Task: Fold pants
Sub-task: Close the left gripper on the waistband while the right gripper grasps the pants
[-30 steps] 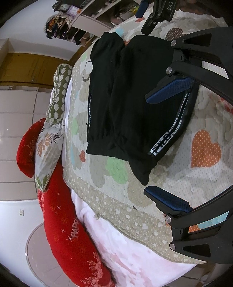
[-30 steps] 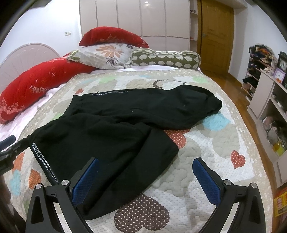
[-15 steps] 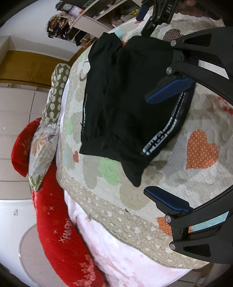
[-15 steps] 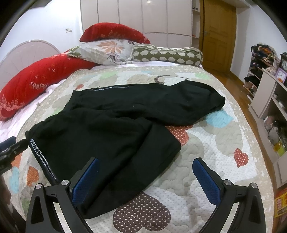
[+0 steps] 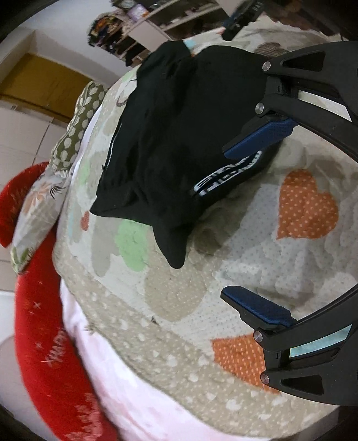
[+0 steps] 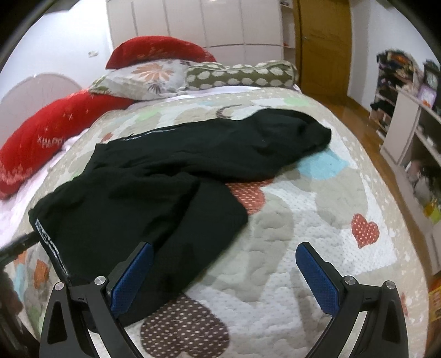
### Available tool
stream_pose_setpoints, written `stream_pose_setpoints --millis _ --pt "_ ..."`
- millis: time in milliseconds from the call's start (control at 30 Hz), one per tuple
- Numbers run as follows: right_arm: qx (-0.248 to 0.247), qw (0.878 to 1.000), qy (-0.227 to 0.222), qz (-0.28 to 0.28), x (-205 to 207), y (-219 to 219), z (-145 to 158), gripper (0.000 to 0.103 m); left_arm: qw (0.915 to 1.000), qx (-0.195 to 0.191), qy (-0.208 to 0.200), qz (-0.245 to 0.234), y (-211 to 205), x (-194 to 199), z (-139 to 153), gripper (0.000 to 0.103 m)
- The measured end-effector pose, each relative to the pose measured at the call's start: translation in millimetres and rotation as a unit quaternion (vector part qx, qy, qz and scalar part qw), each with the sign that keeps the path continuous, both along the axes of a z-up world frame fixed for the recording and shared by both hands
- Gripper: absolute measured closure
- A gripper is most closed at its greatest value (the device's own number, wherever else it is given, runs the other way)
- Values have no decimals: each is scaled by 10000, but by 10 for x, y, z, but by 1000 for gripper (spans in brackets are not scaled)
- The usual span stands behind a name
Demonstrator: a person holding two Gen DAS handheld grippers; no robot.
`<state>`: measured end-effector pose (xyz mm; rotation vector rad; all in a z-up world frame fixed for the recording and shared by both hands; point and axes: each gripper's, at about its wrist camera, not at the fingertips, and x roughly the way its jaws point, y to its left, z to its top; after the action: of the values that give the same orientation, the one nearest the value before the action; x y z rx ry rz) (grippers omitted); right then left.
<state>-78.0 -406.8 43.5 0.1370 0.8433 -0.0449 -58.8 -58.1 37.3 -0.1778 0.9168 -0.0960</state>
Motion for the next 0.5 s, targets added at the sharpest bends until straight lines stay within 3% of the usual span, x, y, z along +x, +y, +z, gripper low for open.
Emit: stream_pose_setpoints --millis 300,367,433,467,500 --pt "426 9990 -46 -85 197 -271 -90 2 9970 -591 231 -432 -283 463 -148 10" --pt "463 9989 -68 7 321 -273 -134 16 9959 -750 236 -450 -299 522 -156 24" --pt "557 9984 88 99 474 -258 -224 49 9960 -748 253 -430 -322 560 -160 58" --pt "550 9983 98 133 537 -234 -270 51 9958 -745 268 -450 -333 579 -169 66" --pt "558 9983 1 187 554 -210 -275 67 9945 -856 299 -534 -342 591 -179 80"
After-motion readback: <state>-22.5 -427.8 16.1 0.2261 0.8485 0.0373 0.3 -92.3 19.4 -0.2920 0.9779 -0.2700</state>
